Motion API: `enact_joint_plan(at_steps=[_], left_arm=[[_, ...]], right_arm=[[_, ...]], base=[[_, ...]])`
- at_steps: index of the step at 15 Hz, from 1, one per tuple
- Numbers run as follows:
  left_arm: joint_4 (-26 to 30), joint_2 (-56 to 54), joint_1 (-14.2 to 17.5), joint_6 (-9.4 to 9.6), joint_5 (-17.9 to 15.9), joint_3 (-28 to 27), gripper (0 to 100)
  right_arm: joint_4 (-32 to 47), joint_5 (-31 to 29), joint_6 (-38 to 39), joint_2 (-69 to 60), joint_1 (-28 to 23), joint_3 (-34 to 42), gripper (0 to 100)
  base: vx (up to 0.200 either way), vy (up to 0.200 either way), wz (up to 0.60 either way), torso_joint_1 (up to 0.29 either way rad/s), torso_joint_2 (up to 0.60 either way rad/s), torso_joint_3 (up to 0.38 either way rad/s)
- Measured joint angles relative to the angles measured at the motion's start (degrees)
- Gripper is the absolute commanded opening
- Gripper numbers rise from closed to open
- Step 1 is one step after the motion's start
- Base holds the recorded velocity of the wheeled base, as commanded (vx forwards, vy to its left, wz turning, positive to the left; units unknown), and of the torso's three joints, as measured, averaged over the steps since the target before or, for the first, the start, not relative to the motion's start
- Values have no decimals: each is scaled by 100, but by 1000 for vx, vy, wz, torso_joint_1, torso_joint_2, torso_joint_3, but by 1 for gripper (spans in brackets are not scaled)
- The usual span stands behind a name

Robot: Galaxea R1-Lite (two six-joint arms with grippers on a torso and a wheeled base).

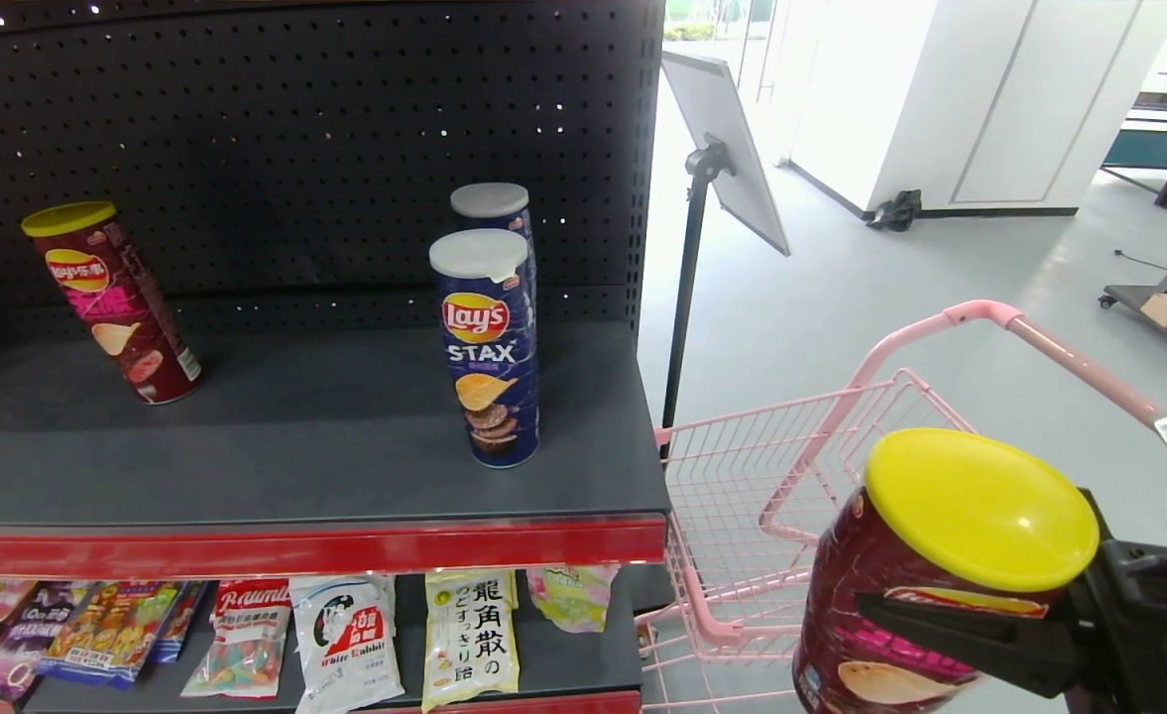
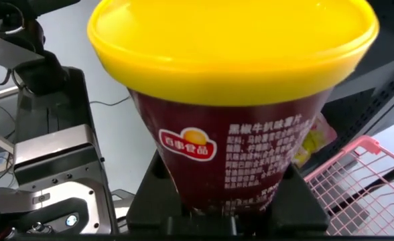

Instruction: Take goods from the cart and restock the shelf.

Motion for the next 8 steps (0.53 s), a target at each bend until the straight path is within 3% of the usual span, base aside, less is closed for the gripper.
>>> enact_joint_plan(at_steps=[8], left_arm=[[-5,0,0,-35,0,0,100]], right_arm=[[-2,44,0,-5,9,82,0]], base=[[0,200,0,4,-1,1]])
